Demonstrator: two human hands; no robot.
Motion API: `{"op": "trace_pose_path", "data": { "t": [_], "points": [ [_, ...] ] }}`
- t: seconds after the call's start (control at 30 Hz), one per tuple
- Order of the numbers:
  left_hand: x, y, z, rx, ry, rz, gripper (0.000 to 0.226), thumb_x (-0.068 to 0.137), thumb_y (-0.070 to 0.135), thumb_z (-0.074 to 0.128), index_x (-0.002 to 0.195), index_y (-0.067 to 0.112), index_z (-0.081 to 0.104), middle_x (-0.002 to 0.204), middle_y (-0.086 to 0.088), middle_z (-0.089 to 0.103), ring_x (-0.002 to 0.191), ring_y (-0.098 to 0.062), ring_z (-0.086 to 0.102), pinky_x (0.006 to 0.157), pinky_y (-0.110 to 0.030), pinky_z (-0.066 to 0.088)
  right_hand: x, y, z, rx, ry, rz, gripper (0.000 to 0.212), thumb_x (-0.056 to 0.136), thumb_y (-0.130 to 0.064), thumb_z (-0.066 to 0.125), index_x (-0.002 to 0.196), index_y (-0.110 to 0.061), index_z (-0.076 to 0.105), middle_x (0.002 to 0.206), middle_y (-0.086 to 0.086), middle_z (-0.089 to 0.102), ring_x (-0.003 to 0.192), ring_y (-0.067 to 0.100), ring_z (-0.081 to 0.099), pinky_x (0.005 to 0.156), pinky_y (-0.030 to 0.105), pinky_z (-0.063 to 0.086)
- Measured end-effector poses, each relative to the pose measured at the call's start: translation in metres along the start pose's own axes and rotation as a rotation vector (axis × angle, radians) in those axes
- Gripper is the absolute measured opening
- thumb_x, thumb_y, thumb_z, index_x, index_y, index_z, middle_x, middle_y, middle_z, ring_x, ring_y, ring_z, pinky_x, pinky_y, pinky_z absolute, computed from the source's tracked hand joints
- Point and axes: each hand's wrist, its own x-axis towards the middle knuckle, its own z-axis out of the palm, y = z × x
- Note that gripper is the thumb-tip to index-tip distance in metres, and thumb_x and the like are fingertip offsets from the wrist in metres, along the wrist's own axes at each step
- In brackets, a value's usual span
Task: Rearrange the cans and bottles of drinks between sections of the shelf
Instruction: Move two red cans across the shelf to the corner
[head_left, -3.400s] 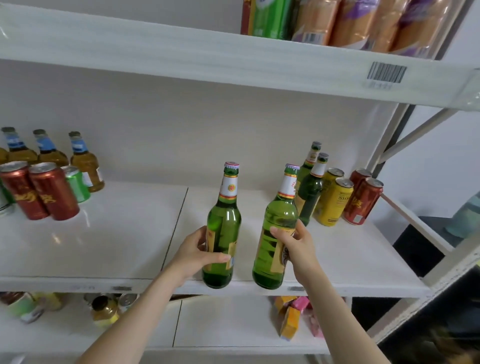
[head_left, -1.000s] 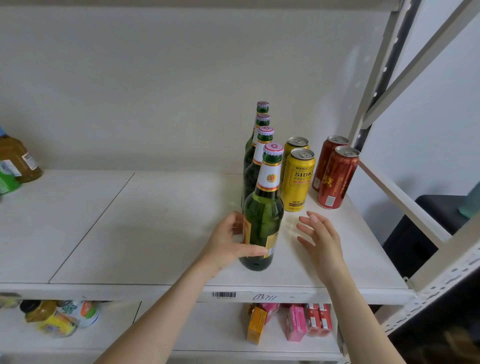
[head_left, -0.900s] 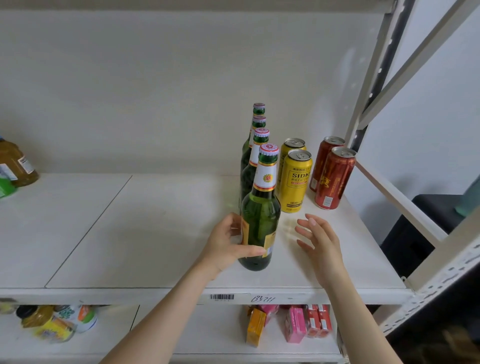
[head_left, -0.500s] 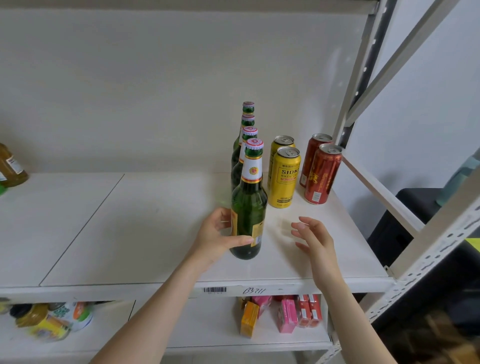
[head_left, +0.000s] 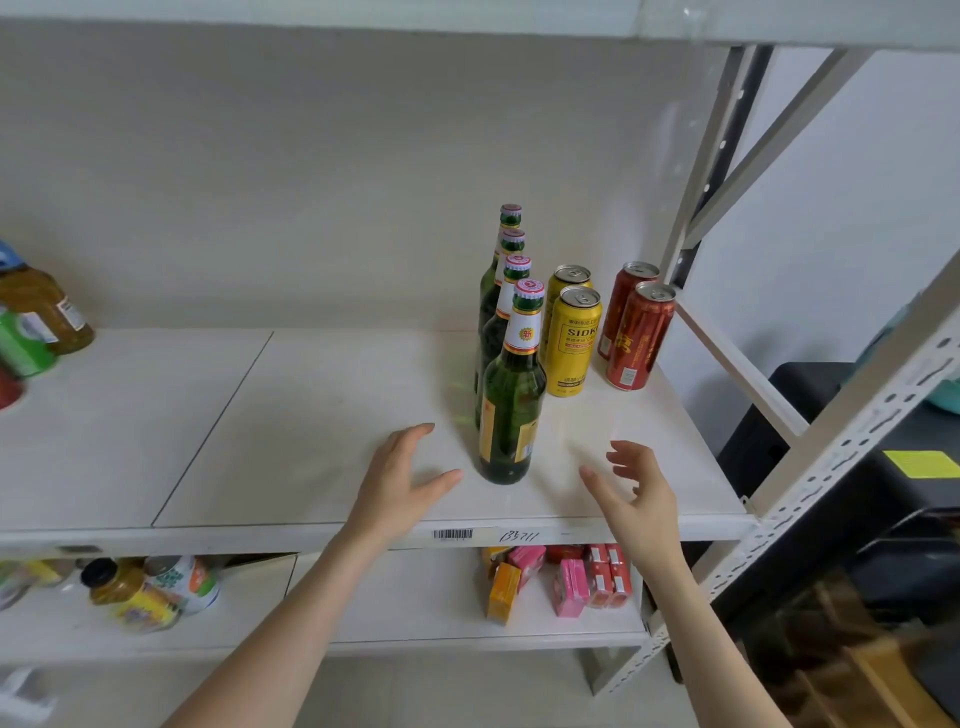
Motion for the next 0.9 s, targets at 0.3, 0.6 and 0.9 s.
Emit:
{"op": "trace_pose_path", "data": {
  "t": [0.3, 0.6, 0.9],
  "points": [
    [-0.050, -0.025, -0.046, 0.547, 0.014, 0.187, 0.065, 0.089, 0.059, 0.038, 0.132, 0.014, 0.057, 0.140, -0.014, 0.057, 0.132, -0.036, 0.052, 0.102, -0.058, 0.045, -0.055, -0.017, 0.019, -0.649, 0.133, -0.221, 0.059, 0.085, -0.055, 0.058, 0.130, -0.017, 0.055, 0.127, 0.004, 0.063, 0.115, 0.028, 0.059, 0.096, 0.049, 0.044],
    [-0.076, -0.052, -0.111, 0.733, -0.026, 0.202, 0.063, 0.089, 0.055, 0.036, 0.131, 0.014, 0.060, 0.140, -0.014, 0.058, 0.132, -0.034, 0.052, 0.104, -0.061, 0.040, -0.093, -0.055, 0.072, -0.903, 0.146, -0.350, 0.062, 0.086, -0.056, 0.049, 0.128, -0.011, 0.059, 0.127, 0.008, 0.064, 0.116, 0.032, 0.059, 0.097, 0.053, 0.042],
    [-0.091, -0.117, -0.204, 0.856, -0.015, 0.203, 0.066, 0.091, 0.057, 0.029, 0.137, 0.018, 0.056, 0.146, -0.012, 0.053, 0.138, -0.032, 0.047, 0.110, -0.059, 0.035, -0.141, -0.107, 0.172, -0.935, 0.161, -0.381, 0.062, 0.086, -0.053, 0.048, 0.127, -0.008, 0.059, 0.127, 0.010, 0.064, 0.119, 0.033, 0.057, 0.101, 0.057, 0.037]
  ]
}}
